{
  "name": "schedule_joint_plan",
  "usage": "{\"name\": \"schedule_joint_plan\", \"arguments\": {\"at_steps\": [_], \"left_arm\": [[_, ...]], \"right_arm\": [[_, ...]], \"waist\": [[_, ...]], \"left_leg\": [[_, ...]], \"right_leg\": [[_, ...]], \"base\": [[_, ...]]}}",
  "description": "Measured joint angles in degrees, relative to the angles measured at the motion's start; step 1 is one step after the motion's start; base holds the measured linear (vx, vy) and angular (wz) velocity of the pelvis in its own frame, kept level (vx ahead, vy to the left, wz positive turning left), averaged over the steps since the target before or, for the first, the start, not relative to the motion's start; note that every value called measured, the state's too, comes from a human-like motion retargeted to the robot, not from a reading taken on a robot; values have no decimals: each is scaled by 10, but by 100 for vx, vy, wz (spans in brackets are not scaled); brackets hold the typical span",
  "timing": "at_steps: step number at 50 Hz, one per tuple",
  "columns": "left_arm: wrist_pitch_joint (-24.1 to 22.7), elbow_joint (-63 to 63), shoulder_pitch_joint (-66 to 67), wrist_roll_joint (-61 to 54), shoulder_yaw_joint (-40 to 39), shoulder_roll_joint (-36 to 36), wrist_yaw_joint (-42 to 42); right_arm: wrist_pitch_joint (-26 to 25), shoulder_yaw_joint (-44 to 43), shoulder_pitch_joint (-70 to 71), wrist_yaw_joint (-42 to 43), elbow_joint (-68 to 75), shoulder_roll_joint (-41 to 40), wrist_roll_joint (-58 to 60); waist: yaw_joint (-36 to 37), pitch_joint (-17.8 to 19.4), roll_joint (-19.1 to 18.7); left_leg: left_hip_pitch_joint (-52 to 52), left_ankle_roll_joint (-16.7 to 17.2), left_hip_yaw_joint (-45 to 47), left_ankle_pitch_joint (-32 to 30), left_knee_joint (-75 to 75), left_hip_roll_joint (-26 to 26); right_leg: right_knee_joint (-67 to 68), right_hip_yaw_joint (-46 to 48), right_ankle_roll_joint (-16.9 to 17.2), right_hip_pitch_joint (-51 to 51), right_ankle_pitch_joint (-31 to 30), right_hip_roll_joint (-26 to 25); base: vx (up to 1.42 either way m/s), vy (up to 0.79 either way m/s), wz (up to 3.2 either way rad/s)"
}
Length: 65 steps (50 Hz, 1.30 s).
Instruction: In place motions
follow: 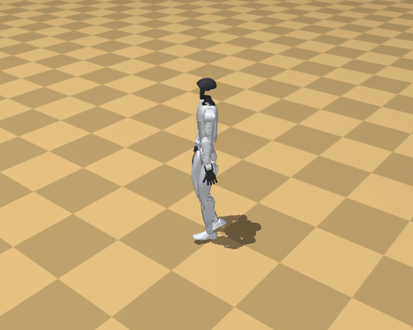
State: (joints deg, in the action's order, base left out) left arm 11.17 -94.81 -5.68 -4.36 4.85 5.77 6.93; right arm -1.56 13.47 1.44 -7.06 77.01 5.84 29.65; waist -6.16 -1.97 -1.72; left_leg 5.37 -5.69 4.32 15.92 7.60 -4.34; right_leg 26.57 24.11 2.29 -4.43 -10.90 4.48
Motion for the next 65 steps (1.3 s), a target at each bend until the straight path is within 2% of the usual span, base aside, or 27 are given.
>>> {"name": "schedule_joint_plan", "arguments": {"at_steps": [2, 3, 5, 8, 12, 17, 21, 22, 23, 25, 27, 28, 29, 30, 34, 35, 38, 42, 47, 48, 50, 52, 54, 55, 57, 60, 65], "left_arm": [[-1, 42, -53, 4, 0, -10, 4], [-11, 67, -75, -1, 2, -12, 13], [-28, 112, -119, -18, 11, -7, 54], [-32, 161, -149, 2, -11, -7, 80], [-63, 194, -159, -4, 10, -18, 40], [-75, 213, -134, 15, 30, -7, 43], [-76, 204, -27, 5, 9, -12, 31], [-80, 198, 8, -6, -2, -17, 26], [-85, 190, 43, -18, -17, -21, 23], [-92, 161, 109, -36, -56, -25, 14], [-78, 106, 143, -37, -102, -23, 2], [-70, 68, 148, -41, -115, -20, -8], [-63, 32, 155, -51, -134, -15, -19], [-56, -3, 163, -62, -155, -8, -29], [17, -26, 213, -99, -180, 10, 2], [36, -26, 227, -94, -179, 13, 5], [17, -26, 257, -77, -200, 18, -34], [5, -26, 235, -85, -199, 23, -38], [-14, -26, 128, -115, -139, 27, -36], [-27, -26, 98, -129, -129, 23, -51], [-57, -26, 30, -156, -113, 7, -71], [-65, 11, -44, -164, -116, -17, -51], [-59, 74, -113, -165, -111, -39, 8], [-57, 107, -146, -171, -100, -44, 46], [-57, 168, -219, -140, -103, -35, 121], [-79, 243, -279, -87, -82, -27, 105], [-147, 296, -243, -45, 1, -19, -20]], "right_arm": [[-14, -38, 2, -6, 50, 19, -38], [-20, -61, 0, -12, 71, 30, -56], [-25, -105, -10, -24, 110, 49, -92], [-24, -159, -38, -29, 175, 70, -171], [-22, -230, -106, 21, 204, 91, -280], [-22, -229, -138, 52, 204, 87, -314], [-28, -181, -109, 40, 204, 71, -277], [-27, -165, -96, 37, 203, 64, -268], [-25, -145, -80, 35, 199, 55, -262], [-25, -92, -54, 29, 178, 35, -251], [-35, -38, -7, -3, 148, 15, -230], [-39, -21, 17, -24, 121, 7, -215], [-38, -1, 39, -42, 87, -2, -196], [-34, 21, 61, -58, 49, -12, -177], [7, 78, 160, -100, -87, -32, -98], [18, 78, 177, -99, -109, -39, -78], [49, 98, 197, -67, -136, -62, -68], [67, 119, 175, -54, -152, -70, -58], [59, 86, 76, -65, -93, -42, -42], [52, 72, 50, -73, -71, -32, -35], [33, 34, 0, -86, -20, -10, -19], [8, -11, -27, -90, 39, 18, -4], [-14, -53, -41, -74, 100, 51, -18], [-23, -69, -49, -56, 131, 66, -37], [-39, -108, -44, -36, 193, 86, -92], [-94, -157, -85, -42, 204, 114, -168], [-58, -229, -200, 7, 204, 119, -233]], "waist": [[17, 32, -8], [14, 47, -12], [2, 66, -24], [-35, 60, -31], [-36, 40, -39], [-6, 43, -22], [10, 27, -2], [7, 26, 5], [6, 27, 12], [22, 27, 31], [56, 24, 45], [75, 25, 42], [87, 29, 43], [97, 36, 47], [176, 89, 78], [185, 91, 83], [172, 60, 83], [139, 20, 75], [84, -1, 65], [78, -2, 65], [64, -9, 56], [39, -16, 24], [10, -1, 6], [-10, 17, 3], [-29, 58, -5], [-57, 86, -23], [-43, 32, -26]], "left_leg": [[-5, 3, 33, -2, -14, 26], [-11, 3, 34, -3, -24, 31], [-14, -2, 30, -11, -38, 38], [-5, -1, 29, -21, -47, 46], [5, -2, 21, -25, -50, 50], [-21, 0, 38, -14, -59, 37], [-39, -1, 60, 13, -37, 16], [-38, -3, 60, 21, -19, 6], [-35, -3, 62, 29, 8, -2], [-19, 2, 116, 19, 95, -1], [86, 38, 152, -70, 285, 45], [158, 45, 132, -117, 373, 63], [217, 38, 110, -122, 447, 66], [267, 23, 89, -106, 515, 62], [358, 1, 146, -22, 693, 127], [373, -9, 157, -5, 721, 139], [394, -21, 160, 15, 745, 158], [338, -5, 163, 14, 674, 160], [144, 30, 100, -42, 371, 37], [94, 28, 85, -39, 281, 12], [11, 11, 79, 45, 138, -12], [-21, -6, 107, 55, 33, 20], [-10, -5, 54, 40, 0, 19], [-6, -3, 38, 31, 1, 17], [2, -9, 39, 18, -3, 27], [9, -12, 25, 1, -14, 44], [2, -6, 24, -4, -39, 44]], "right_leg": [[140, -46, -11, -93, -72, -5], [202, -83, -13, -138, -71, -23], [331, -82, -39, -214, -41, -25], [466, -71, -59, -303, 4, -13], [496, -68, -44, -339, 13, -22], [339, -78, -31, -230, 0, -25], [61, -112, 13, -61, -34, -50], [-13, -109, 24, -13, -18, -45], [-72, -102, 25, 30, 58, -41], [-162, -44, -11, 87, 118, -13], [-212, -74, 9, 93, 91, 4], [-219, -103, 18, 80, 81, 1], [-223, -124, 22, 70, 72, 1], [-224, -140, 24, 62, 64, 2], [-230, -156, 6, 57, 40, 23], [-227, -158, 5, 53, 39, 28], [-227, -155, 2, 43, 38, 25], [-226, -141, 1, 37, 47, 13], [-190, -91, 1, 57, 85, 3], [-171, -81, -1, 57, 92, 2], [-111, -42, -7, 44, 75, -5], [31, 13, -12, -28, -31, -2], [220, -9, -18, -159, -94, 21], [291, -47, -18, -214, -97, 21], [386, -49, -35, -280, -53, 23], [453, -48, -30, -346, -30, 5], [427, -48, -22, -333, -12, 0]], "base": [[-29, 2, -84], [-27, 3, -48], [-14, 4, -13], [10, 0, 36], [16, -5, 19], [2, -4, -36], [14, -1, -50], [10, 0, -4], [10, 0, -31], [4, -3, -79], [-23, -14, -79], [-39, -18, -31], [-42, -18, -9], [-41, -15, -62], [-31, -7, -140], [0, -2, -47], [20, 1, 11], [18, 4, 41], [27, 1, 105], [34, 1, 86], [28, 2, 70], [-1, 2, 57], [-15, 7, 69], [-31, 8, 65], [-50, 3, 47], [-26, 5, 44], [31, -9, 11]]}}
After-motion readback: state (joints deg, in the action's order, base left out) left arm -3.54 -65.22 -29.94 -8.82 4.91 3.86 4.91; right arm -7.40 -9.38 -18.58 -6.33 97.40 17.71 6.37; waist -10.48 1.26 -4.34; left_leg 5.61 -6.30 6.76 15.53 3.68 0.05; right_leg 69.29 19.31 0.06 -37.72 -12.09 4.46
